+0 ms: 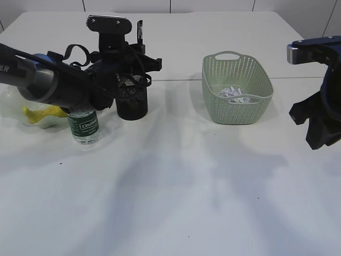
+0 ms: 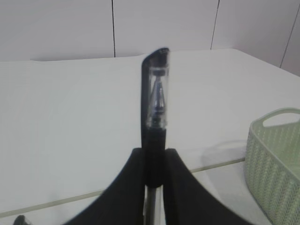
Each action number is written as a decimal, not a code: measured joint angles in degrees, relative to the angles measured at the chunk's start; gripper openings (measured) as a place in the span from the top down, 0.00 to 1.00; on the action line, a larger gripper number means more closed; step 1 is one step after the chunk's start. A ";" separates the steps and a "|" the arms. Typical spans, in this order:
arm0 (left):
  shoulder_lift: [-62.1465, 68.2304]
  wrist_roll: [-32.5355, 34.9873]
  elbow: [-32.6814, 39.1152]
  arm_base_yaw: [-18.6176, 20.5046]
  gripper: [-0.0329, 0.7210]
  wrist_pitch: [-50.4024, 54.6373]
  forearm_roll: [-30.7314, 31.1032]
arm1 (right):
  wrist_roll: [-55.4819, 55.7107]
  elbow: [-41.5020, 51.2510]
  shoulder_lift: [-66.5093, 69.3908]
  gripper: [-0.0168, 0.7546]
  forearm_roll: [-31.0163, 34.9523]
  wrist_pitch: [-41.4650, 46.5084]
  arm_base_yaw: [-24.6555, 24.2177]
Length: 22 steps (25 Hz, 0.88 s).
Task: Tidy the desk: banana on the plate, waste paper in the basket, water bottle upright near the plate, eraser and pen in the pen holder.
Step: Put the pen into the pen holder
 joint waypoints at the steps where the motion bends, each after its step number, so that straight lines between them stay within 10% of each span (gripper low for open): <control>1: 0.12 0.00 0.00 0.00 0.90 0.00 -0.14 | 0.00 0.00 0.00 0.75 0.00 0.00 0.00; 22: 2.12 0.15 0.00 0.58 0.83 -0.01 -0.88 | 0.00 0.00 0.00 0.75 0.00 0.00 0.00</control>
